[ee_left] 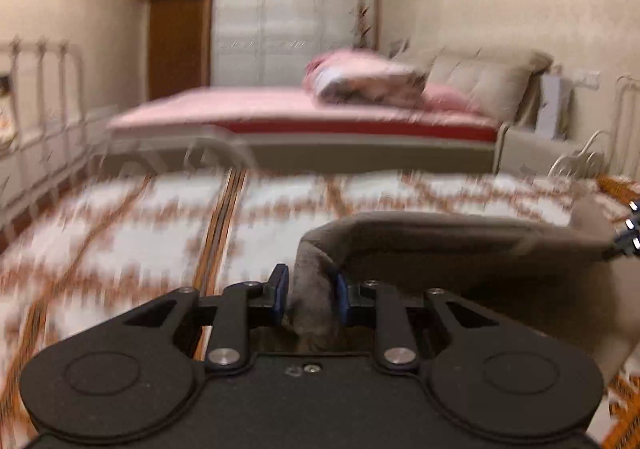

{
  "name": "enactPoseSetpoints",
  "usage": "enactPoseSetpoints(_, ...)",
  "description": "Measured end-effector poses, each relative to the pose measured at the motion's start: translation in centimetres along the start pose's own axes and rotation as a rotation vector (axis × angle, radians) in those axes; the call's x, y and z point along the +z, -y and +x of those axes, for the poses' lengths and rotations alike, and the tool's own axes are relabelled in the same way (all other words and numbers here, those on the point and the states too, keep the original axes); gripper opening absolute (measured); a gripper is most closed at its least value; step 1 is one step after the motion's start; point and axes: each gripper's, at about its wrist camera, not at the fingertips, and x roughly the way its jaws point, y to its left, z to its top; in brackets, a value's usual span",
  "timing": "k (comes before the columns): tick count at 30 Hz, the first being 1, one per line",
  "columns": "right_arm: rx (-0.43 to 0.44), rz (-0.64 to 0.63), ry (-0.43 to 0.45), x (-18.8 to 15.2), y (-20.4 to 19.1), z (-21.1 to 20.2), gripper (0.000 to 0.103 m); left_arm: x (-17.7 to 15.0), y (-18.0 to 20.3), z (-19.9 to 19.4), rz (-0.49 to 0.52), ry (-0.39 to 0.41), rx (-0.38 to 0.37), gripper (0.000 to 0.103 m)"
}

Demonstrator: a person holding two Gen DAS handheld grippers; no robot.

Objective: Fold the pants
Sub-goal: 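Lift the waistband with both grippers and fold it over toward the leg cuffs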

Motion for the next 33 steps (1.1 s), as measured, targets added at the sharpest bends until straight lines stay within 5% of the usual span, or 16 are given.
enactPoseSetpoints(5,-0.044,0.011,-0.060,-5.0,-4.6,-0.1,0.023,-3.5,2.7,-0.6,-0.031,-0.176,0.123,0.029)
enactPoseSetpoints(8,-0.060,0.169,-0.030,-6.5,-3.5,-2.7,0.023,-3.6,3.4,-1.8,-0.071,-0.221,0.206,0.036)
enactPoseSetpoints(10,-0.068,0.282,-0.012,-7.2,-2.2,-4.3,0.023,-3.5,3.2,-3.2,-0.132,-0.219,0.227,0.053)
enactPoseSetpoints(13,-0.072,0.489,0.015,-8.3,0.1,-6.2,0.023,-2.8,3.3,-5.5,-0.178,-0.202,0.265,0.058)
enactPoseSetpoints(22,-0.041,0.808,0.015,-10.9,4.6,-6.5,0.023,-4.0,1.3,-5.2,-0.786,-0.220,0.030,0.050)
enactPoseSetpoints(33,-0.002,0.998,0.018,-12.4,6.3,-4.7,0.023,-6.6,-1.8,-1.7,-0.981,-0.106,0.052,0.044)
